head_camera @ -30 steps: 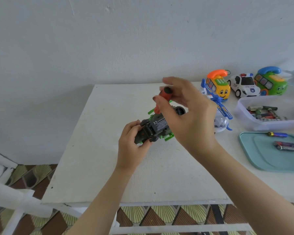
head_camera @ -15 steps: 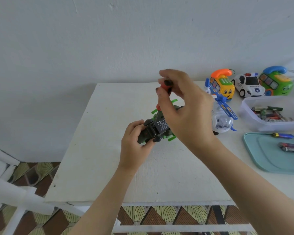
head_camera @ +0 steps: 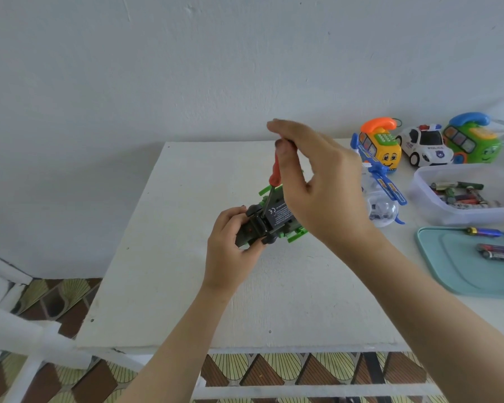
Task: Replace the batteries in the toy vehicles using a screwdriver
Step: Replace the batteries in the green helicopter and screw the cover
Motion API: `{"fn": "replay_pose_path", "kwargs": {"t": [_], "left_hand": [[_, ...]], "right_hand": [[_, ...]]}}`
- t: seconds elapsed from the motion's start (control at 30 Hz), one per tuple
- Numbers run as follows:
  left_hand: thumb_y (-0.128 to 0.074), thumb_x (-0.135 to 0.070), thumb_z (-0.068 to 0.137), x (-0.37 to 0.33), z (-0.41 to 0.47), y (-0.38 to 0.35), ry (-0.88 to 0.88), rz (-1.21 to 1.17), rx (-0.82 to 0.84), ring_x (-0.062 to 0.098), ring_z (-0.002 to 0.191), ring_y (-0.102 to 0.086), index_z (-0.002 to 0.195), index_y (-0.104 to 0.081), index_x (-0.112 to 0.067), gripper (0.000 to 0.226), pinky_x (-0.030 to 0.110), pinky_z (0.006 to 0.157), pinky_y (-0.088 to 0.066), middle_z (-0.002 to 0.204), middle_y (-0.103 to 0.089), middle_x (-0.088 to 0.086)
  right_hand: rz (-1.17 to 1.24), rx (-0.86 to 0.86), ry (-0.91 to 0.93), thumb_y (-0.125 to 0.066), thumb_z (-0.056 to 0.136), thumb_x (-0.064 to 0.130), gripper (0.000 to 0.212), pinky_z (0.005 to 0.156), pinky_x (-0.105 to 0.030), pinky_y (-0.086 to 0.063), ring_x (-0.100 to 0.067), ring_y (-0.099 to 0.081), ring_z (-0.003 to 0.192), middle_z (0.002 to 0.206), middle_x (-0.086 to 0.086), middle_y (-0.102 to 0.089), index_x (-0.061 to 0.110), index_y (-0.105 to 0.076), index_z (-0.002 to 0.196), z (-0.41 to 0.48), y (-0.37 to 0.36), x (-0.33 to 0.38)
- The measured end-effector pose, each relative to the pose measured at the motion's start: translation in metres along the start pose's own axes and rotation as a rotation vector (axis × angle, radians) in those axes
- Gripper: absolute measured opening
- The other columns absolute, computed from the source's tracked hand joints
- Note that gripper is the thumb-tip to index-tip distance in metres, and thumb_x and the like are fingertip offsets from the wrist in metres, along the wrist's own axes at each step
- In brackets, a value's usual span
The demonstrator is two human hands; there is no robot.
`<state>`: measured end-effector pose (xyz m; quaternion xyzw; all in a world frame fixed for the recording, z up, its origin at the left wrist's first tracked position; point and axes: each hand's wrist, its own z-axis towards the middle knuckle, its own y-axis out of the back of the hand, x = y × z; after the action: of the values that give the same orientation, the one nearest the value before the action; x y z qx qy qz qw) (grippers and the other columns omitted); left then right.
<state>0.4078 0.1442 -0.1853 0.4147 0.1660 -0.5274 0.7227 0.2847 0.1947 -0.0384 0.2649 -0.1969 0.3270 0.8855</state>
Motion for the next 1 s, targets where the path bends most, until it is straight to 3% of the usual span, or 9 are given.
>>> {"fn": "replay_pose_path", "kwargs": {"t": [0.1,0.17,0.23,0.4,0.5,0.6,0.67,0.8,1.0], "left_hand": [[-0.088,-0.007,0.065,-0.0001,-0.0004,0.0001,0.004,0.000,-0.002,0.006,0.099,-0.056,0.099,-0.068,0.001,0.040,0.012,0.086,-0.049,0.108,-0.061,0.008],[-0.088,-0.007,0.065,-0.0009,-0.0005,-0.0001,-0.001,0.006,-0.006,0.004,0.098,-0.054,0.100,-0.067,0.000,0.041,0.010,0.087,-0.047,0.107,-0.061,0.007],[-0.088,-0.007,0.066,-0.0009,-0.0002,-0.0003,-0.005,0.011,-0.011,0.004,0.098,-0.054,0.100,-0.067,0.001,0.041,0.009,0.087,-0.046,0.107,-0.061,0.007],[-0.088,-0.005,0.065,0.0006,-0.0005,-0.0008,-0.001,0.017,-0.016,0.004,0.097,-0.054,0.099,-0.068,0.001,0.040,0.008,0.086,-0.046,0.106,-0.061,0.007],[-0.088,-0.004,0.065,0.0010,-0.0005,-0.0012,0.002,0.020,-0.015,0.004,0.097,-0.055,0.097,-0.068,0.001,0.038,0.007,0.085,-0.046,0.106,-0.061,0.007],[-0.087,-0.004,0.065,0.0006,-0.0004,-0.0010,-0.006,0.016,-0.018,0.005,0.097,-0.055,0.097,-0.068,0.001,0.037,0.009,0.085,-0.047,0.106,-0.061,0.008],[-0.087,-0.004,0.065,-0.0001,-0.0005,-0.0008,-0.012,0.013,-0.017,0.004,0.097,-0.054,0.097,-0.068,0.002,0.037,0.008,0.084,-0.046,0.106,-0.061,0.007],[-0.087,-0.004,0.065,-0.0005,-0.0006,-0.0004,-0.015,0.008,-0.015,0.002,0.095,-0.053,0.097,-0.068,0.001,0.038,0.007,0.084,-0.045,0.105,-0.058,0.003],[-0.087,-0.006,0.065,-0.0023,0.0000,-0.0004,-0.022,0.022,-0.016,0.002,0.096,-0.052,0.097,-0.067,0.002,0.038,0.005,0.084,-0.044,0.105,-0.059,0.005]], "right_hand": [[0.014,-0.031,0.023,-0.063,0.090,0.019,0.024,0.085,-0.008,-0.041,-0.002,-0.059,0.095,0.081,-0.004,-0.068,0.003,-0.071,0.106,0.0014,0.0003,0.0020],[-0.003,-0.094,0.032,-0.073,0.081,0.025,0.027,0.077,-0.004,-0.037,0.008,-0.052,0.085,0.076,-0.002,-0.065,0.006,-0.074,0.100,0.0021,-0.0005,0.0030],[0.001,-0.135,0.016,-0.075,0.080,0.022,0.028,0.072,-0.006,-0.039,0.002,-0.056,0.076,0.073,-0.002,-0.067,0.004,-0.072,0.102,0.0010,-0.0015,0.0027],[0.040,-0.020,-0.040,-0.050,0.095,0.015,0.024,0.074,-0.035,-0.054,-0.013,-0.066,0.073,0.080,0.003,-0.065,0.001,-0.063,0.111,-0.0027,-0.0010,-0.0012],[0.023,-0.055,0.020,-0.059,0.091,0.018,0.022,0.084,-0.020,-0.049,-0.008,-0.062,0.090,0.077,0.002,-0.064,0.002,-0.070,0.102,-0.0008,-0.0002,0.0024],[-0.043,-0.113,0.031,-0.075,0.080,0.026,0.024,0.077,-0.004,-0.036,0.000,-0.052,0.082,0.073,-0.001,-0.065,0.006,-0.074,0.095,0.0015,-0.0006,0.0043],[-0.055,-0.110,-0.029,-0.072,0.083,0.023,0.025,0.076,-0.007,-0.039,-0.006,-0.056,0.077,0.072,0.001,-0.066,0.007,-0.072,0.102,0.0038,-0.0006,0.0040],[-0.059,-0.029,-0.051,-0.056,0.091,0.010,0.019,0.071,-0.030,-0.049,-0.015,-0.064,0.068,0.070,0.001,-0.065,0.002,-0.065,0.106,0.0052,0.0014,0.0013],[-0.010,-0.090,-0.004,-0.075,0.079,0.026,0.025,0.078,-0.004,-0.036,0.011,-0.048,0.084,0.075,-0.001,-0.064,0.009,-0.075,0.099,0.0008,0.0024,0.0047]]}}
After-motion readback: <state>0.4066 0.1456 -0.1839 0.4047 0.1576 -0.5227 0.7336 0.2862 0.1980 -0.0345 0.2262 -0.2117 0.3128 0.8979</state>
